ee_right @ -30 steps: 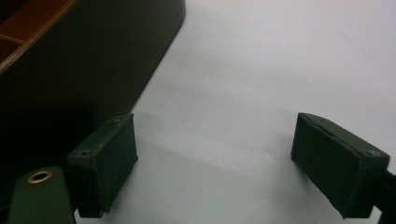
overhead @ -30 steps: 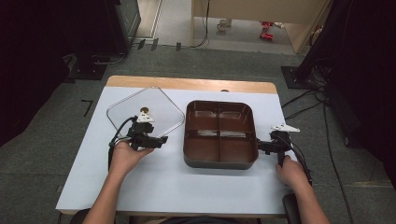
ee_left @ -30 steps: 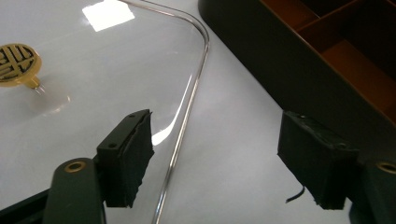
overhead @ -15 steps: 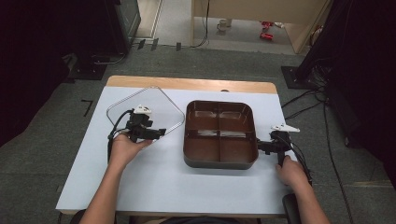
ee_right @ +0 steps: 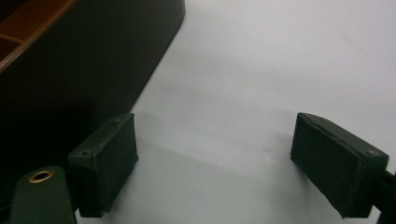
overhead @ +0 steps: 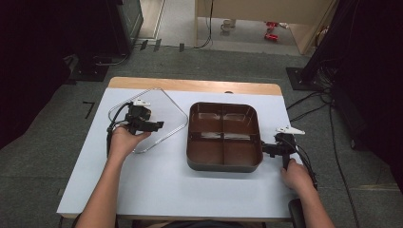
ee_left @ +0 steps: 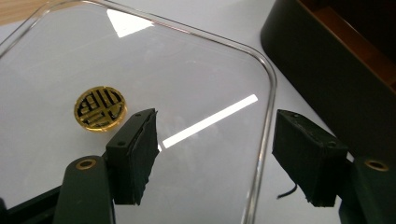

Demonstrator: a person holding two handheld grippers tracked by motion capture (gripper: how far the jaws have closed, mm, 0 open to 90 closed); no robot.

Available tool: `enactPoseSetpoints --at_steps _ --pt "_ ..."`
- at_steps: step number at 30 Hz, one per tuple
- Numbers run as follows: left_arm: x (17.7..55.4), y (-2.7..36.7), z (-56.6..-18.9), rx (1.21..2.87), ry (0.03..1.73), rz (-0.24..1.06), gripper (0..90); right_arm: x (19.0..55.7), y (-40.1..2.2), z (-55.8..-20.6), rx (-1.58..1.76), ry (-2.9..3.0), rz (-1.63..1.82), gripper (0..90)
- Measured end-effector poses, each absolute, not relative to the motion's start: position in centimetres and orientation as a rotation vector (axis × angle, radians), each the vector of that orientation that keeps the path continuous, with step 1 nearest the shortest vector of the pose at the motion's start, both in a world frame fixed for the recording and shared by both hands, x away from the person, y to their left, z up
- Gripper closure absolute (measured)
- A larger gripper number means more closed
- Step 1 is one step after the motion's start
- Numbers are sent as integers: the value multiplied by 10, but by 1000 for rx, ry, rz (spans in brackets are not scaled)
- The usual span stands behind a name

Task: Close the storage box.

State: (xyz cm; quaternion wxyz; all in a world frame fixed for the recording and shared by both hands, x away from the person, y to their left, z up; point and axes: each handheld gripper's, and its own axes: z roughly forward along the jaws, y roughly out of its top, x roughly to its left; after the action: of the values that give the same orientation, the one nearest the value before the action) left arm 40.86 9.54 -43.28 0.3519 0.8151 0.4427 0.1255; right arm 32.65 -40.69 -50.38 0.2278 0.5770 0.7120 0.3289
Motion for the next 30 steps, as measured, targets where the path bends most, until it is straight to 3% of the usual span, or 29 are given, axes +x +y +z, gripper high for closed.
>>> enactPoseSetpoints --at_steps 26,30 --pt "452 114 -461 2042 1266 499 373 326 -407 -504 1587 1960 905 144" --pt "456 118 -468 2050 1302 479 379 326 -407 -504 1586 1960 905 144"
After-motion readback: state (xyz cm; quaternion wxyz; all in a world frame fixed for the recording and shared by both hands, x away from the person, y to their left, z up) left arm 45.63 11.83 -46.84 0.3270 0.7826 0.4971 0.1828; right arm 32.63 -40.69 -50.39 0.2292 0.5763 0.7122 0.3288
